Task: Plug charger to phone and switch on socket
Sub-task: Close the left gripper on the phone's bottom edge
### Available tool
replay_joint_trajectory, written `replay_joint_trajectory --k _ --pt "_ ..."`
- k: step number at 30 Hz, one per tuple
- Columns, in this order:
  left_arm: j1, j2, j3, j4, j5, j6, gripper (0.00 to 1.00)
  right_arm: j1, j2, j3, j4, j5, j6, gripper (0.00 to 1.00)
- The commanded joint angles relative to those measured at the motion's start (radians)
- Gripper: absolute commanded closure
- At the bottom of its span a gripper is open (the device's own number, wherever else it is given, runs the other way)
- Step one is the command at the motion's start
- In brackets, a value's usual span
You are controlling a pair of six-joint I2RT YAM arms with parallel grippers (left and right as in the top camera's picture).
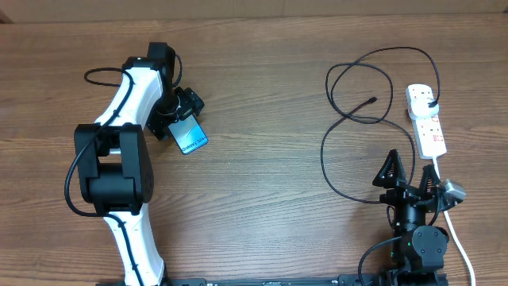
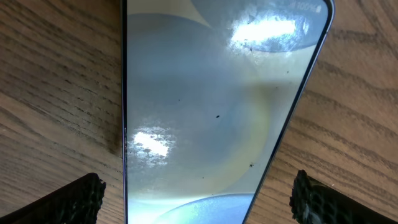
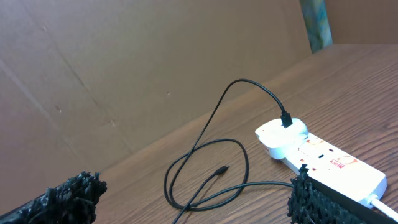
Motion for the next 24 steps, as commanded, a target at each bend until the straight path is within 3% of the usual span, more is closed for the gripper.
replay_joint_trajectory --k 1,24 --pt "-0.01 0.017 0.013 0.002 -0.014 -0.01 0.0 -0.003 -0.01 -0.011 0.006 -0.001 -0.014 0.0" --pt "-0.039 0.018 -0.048 0.026 -0.114 -0.01 0.0 -0.003 -0.01 -0.011 0.006 -0.001 -0.014 0.0"
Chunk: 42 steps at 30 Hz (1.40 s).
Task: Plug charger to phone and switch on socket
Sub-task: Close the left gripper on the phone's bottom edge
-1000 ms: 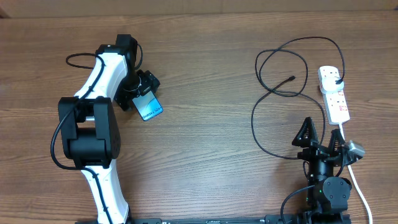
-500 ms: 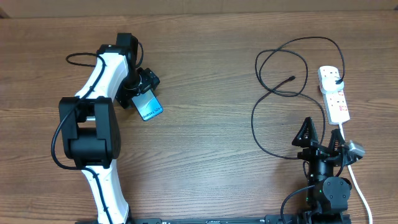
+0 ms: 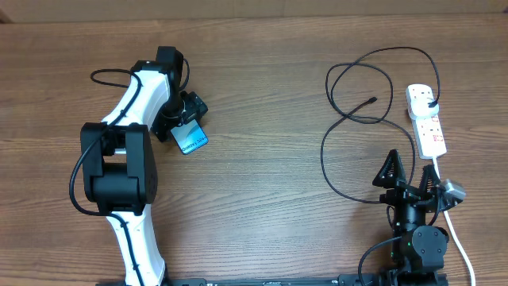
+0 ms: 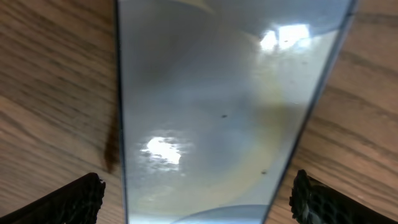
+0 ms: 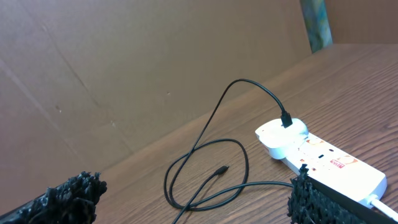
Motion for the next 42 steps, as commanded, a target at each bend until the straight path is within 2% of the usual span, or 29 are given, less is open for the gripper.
replay_joint_trajectory --k 1,14,24,33,42 --pt "-0.006 0.018 -0.01 0.0 -0.043 -0.011 0.0 -0.003 -0.01 -0.011 0.006 -0.001 -0.014 0.0" --pt "-0.004 0.022 -0.072 0.094 -0.043 -0.01 0.0 -0.003 -0.01 -0.011 0.005 -0.001 -0.014 0.0" --pt "-0.006 0.022 -0.072 0.105 0.061 -0.01 0.25 -0.003 -0.01 -0.011 0.006 -0.001 -0.014 0.0" --pt "-0.015 0.022 -0.072 0.111 0.175 -0.01 0.38 -0.003 -0.01 -0.011 0.006 -0.001 -0.013 0.0" --pt "-0.137 0.022 -0.072 0.164 0.164 -0.01 0.34 -0.003 -0.01 -0.011 0.005 -0.001 -0.013 0.0"
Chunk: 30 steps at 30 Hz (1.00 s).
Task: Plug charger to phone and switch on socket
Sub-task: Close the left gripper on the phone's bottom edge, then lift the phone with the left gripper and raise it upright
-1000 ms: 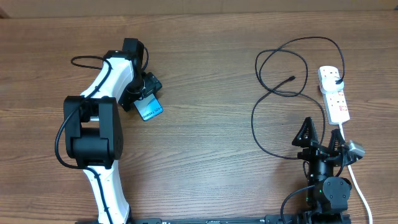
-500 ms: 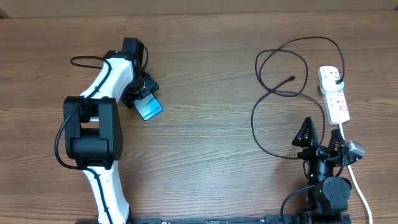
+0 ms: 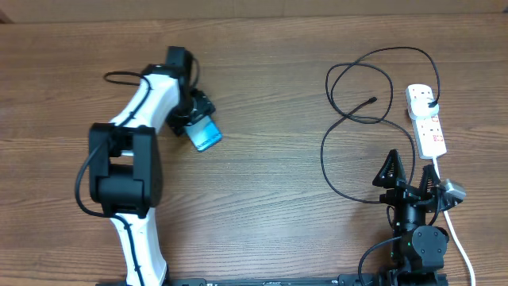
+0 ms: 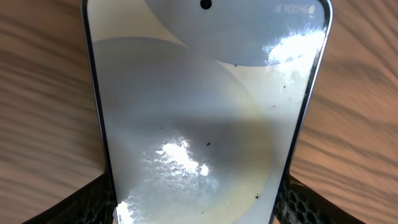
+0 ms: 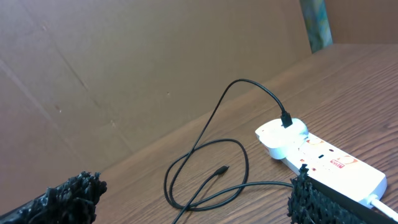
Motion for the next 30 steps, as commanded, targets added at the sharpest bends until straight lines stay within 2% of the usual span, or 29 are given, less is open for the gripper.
replay_joint_trajectory --k 1,11,21,30 --pt "-0.093 0.033 -0.029 0.04 0.08 -0.006 0.33 -0.003 -0.01 -0.011 0.006 -0.001 -0.014 0.0" --pt "-0.205 0.033 -0.012 0.04 0.031 0.026 0.32 -0.003 -0.01 -0.011 0.006 -0.001 -0.014 0.0" --pt "-0.219 0.033 -0.006 -0.01 0.015 0.093 0.32 -0.003 -0.01 -0.011 0.005 -0.001 -0.014 0.0" --pt "-0.217 0.032 0.221 -0.18 0.044 0.198 0.33 -0.003 -0.01 -0.011 0.006 -0.001 -0.014 0.0"
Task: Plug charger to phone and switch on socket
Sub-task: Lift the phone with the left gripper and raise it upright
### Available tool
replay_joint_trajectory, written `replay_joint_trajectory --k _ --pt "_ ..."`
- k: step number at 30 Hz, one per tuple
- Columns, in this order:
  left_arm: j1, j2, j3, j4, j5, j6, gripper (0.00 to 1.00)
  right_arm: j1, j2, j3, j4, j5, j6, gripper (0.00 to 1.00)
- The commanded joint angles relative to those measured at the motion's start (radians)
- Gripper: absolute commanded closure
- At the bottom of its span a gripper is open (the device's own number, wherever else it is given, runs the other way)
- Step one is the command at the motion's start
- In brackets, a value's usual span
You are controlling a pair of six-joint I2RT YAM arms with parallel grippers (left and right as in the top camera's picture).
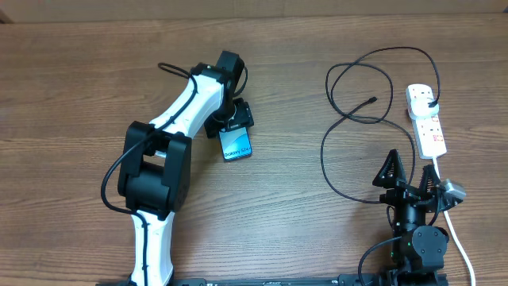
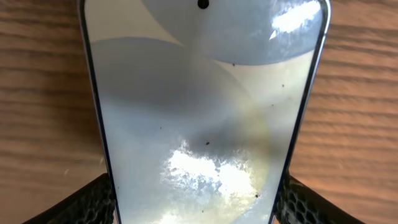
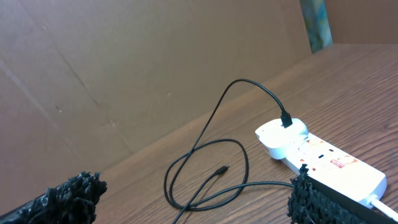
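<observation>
The phone (image 1: 236,144), screen lit, is in my left gripper (image 1: 230,125) near the middle of the table. In the left wrist view the phone (image 2: 202,106) fills the frame and my left gripper (image 2: 199,202) is shut on its two long edges. The black charger cable lies in loops at the right, its free plug (image 1: 371,100) on the wood. Its other end enters the white adapter (image 1: 423,95) on the white socket strip (image 1: 429,123). My right gripper (image 1: 409,179) stands open near the front right, with the plug (image 3: 221,170) and strip (image 3: 323,158) ahead of it.
The cable's loops (image 1: 341,151) spread between the phone and the strip. The strip's white lead (image 1: 454,230) runs to the front edge beside the right arm. A brown cardboard wall (image 3: 124,74) stands behind the table.
My left gripper has moved to the right with the phone, from the left part of the table to near its middle. The phone now points toward the front. The right arm has not moved.
The phone lay on the table at the left with my left fingers open either side of it, at both of the first two moments. Then the fingers were shut on its edges. Now the phone is held near the table's middle, closer to the cable.
</observation>
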Motion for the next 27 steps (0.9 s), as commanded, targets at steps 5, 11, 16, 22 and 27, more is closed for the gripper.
replay_joint_trajectory --k 5,11,16,22,27 --pt "-0.005 -0.003 0.192 -0.123 0.026 0.066 0.34 -0.003 -0.01 -0.011 0.006 -0.001 -0.014 0.0" --pt "-0.005 -0.003 0.208 -0.172 0.161 0.138 0.34 -0.003 -0.01 -0.011 0.005 -0.001 -0.014 0.0" --pt "-0.004 -0.003 0.209 -0.182 0.34 0.201 0.34 -0.003 -0.01 -0.011 0.006 -0.001 -0.014 0.0" --pt "0.023 -0.003 0.209 -0.186 0.566 0.208 0.35 -0.003 -0.01 -0.011 0.006 -0.001 -0.014 0.0" --pt "0.077 -0.003 0.209 -0.185 0.827 0.208 0.37 -0.003 -0.01 -0.011 0.005 -0.001 -0.014 0.0"
